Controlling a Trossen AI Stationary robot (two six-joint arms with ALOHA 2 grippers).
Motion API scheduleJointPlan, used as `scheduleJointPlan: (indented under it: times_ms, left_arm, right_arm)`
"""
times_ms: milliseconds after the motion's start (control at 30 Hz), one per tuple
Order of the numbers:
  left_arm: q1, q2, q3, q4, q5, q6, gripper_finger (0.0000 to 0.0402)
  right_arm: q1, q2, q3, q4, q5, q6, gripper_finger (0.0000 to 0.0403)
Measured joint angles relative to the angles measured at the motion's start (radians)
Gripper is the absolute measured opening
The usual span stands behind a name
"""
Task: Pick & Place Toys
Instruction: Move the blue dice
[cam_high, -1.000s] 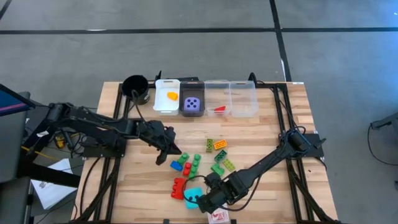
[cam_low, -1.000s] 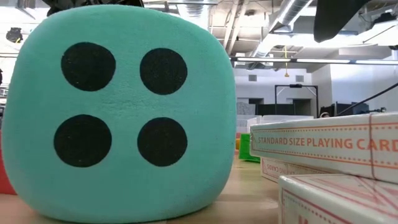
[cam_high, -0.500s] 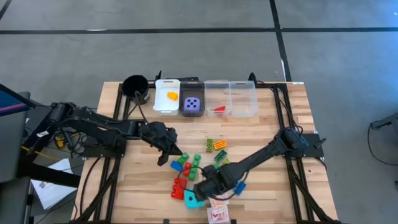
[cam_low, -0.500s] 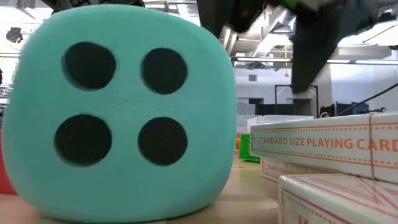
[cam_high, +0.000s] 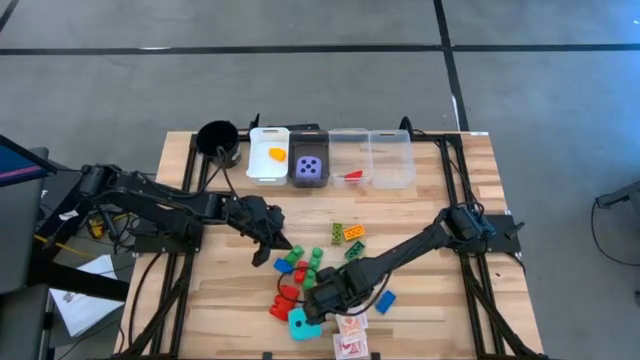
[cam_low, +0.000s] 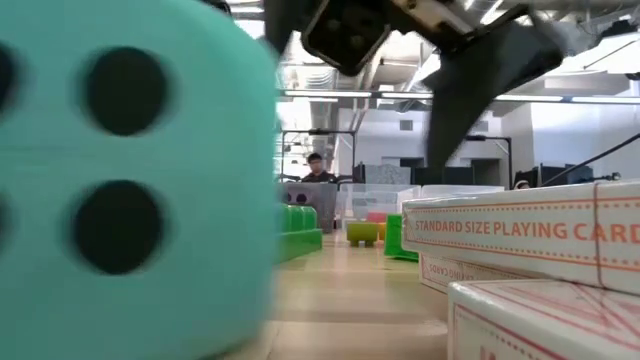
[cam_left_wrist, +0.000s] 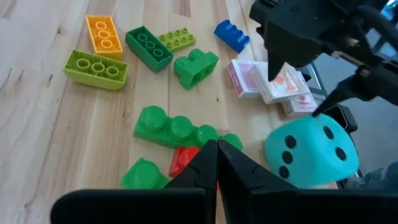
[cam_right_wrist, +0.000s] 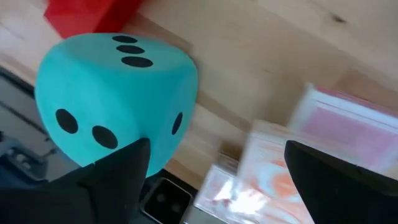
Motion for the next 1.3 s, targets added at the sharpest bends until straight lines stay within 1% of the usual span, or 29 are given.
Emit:
scheduleJointPlan:
  times_ms: [333,400,467,633,700,767,867,933,1000,1300]
  left_arm:
    - [0.0,0.0,0.0,-0.02,0.005,0.0,0.0001]
    - [0.0,0.0,0.0,-0.03,0.005,0.0,0.0001]
    - [0.0,0.0,0.0,-0.044,0.005,0.001,0.0001]
    - [0.0,0.0,0.0,-0.06,0.005,0.015,0.0001]
    - [0.0,0.0,0.0,-0.059,0.005,0.03,0.0001]
    - [0.001,0.0,0.0,-0.059,0.004,0.031,0.0001]
    - [0.001,0.0,0.0,-0.059,0.004,0.032,0.0001]
    - [0.001,0.0,0.0,-0.058,0.003,0.034,0.0001]
    - [0.001,0.0,0.0,-0.056,0.003,0.035,0.0001]
    - [0.001,0.0,0.0,-0.058,0.003,0.035,0.0001]
  right_arm:
    - [-0.057,0.002,-0.002,0.172,0.012,-0.118,0.0366]
    - [-0.059,0.001,-0.001,0.181,0.013,-0.154,0.0366]
    - [-0.059,0.001,-0.001,0.153,0.012,-0.159,0.0366]
    - [-0.035,-0.014,0.002,0.007,0.031,-0.075,0.0366]
    - [-0.013,-0.012,0.0,-0.072,0.03,-0.015,0.0366]
    - [0.007,-0.005,0.0,-0.105,0.027,0.049,0.0366]
    - [0.034,0.003,-0.001,-0.098,-0.003,0.09,0.0366]
    - [0.045,0.002,0.0,-0.073,-0.007,0.1,0.0366]
    - [0.047,0.0,0.001,-0.084,-0.008,0.123,0.0366]
    - [0.002,0.018,0.0,-0.057,-0.016,0.114,0.0366]
